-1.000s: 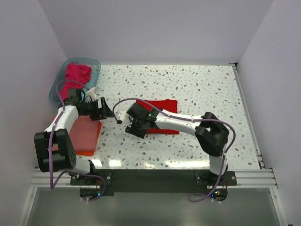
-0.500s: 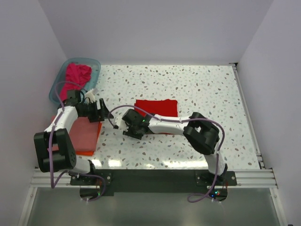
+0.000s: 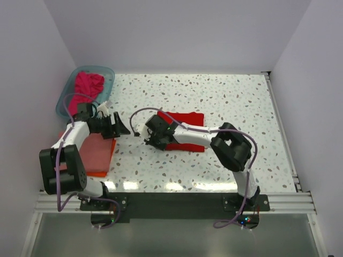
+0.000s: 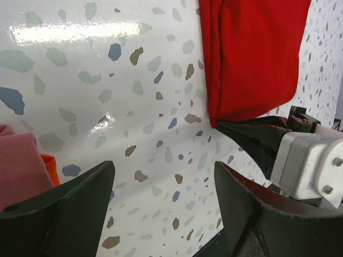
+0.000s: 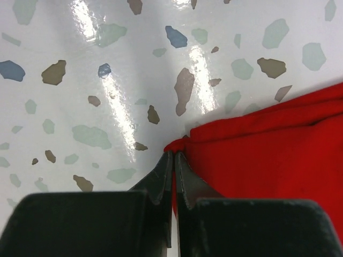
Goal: Fold and stack the t-shirts
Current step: Neatly place the folded tshirt to the corner
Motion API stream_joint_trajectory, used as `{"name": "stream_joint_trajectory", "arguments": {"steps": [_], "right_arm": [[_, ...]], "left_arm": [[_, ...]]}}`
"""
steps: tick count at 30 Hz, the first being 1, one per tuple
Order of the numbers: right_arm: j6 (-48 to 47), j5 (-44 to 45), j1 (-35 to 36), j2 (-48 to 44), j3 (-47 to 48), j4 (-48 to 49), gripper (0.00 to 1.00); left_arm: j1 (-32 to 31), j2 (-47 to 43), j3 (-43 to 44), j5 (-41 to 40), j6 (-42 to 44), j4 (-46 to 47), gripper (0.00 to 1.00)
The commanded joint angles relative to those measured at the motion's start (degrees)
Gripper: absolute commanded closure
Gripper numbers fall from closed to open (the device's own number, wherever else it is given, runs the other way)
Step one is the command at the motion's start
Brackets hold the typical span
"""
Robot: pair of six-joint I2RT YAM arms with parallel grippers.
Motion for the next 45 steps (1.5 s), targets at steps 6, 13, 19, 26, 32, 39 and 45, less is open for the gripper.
{"name": "stream_joint_trajectory", "arguments": {"steps": [6, 13, 19, 26, 32, 39, 45], "right_arm": [[3.01, -8.62, -1.39, -10.02, -1.9, 5.14, 1.0], [2.4, -11.17, -2.0, -12.3, -3.92, 6.11, 1.0], [2.66, -12.66, -2.0, -14.59, -5.41, 6.11, 1.0], [4.86, -13.63, -2.0, -15.82, -5.5, 7.16, 1.0], [7.23, -15.65, -1.74, -16.35, -6.11, 8.48, 1.0], [9.25, -16.18, -0.86, -16.79, -7.96, 10.67, 1.0], [11.01, -16.79, -0.16, -17.14, -8.31, 11.38, 1.0]], "left_arm": [[-5.41, 0.12, -5.08, 4.25, -10.8, 13.2, 0.16], [-10.96, 4.95, -9.13, 7.59, -26.1, 29.82, 0.01], [-15.35, 9.96, -11.76, 7.86, -38.15, 45.2, 0.0], [-20.71, 15.14, -14.14, 6.01, -44.84, 51.2, 0.02], [-23.35, 20.76, -11.6, 7.76, -46.25, 51.64, 0.11], [-26.43, 25.69, -8.25, 12.43, -47.83, 52.08, 0.28], [-26.6, 24.56, -6.67, 12.87, -42.92, 42.61, 0.62]]}}
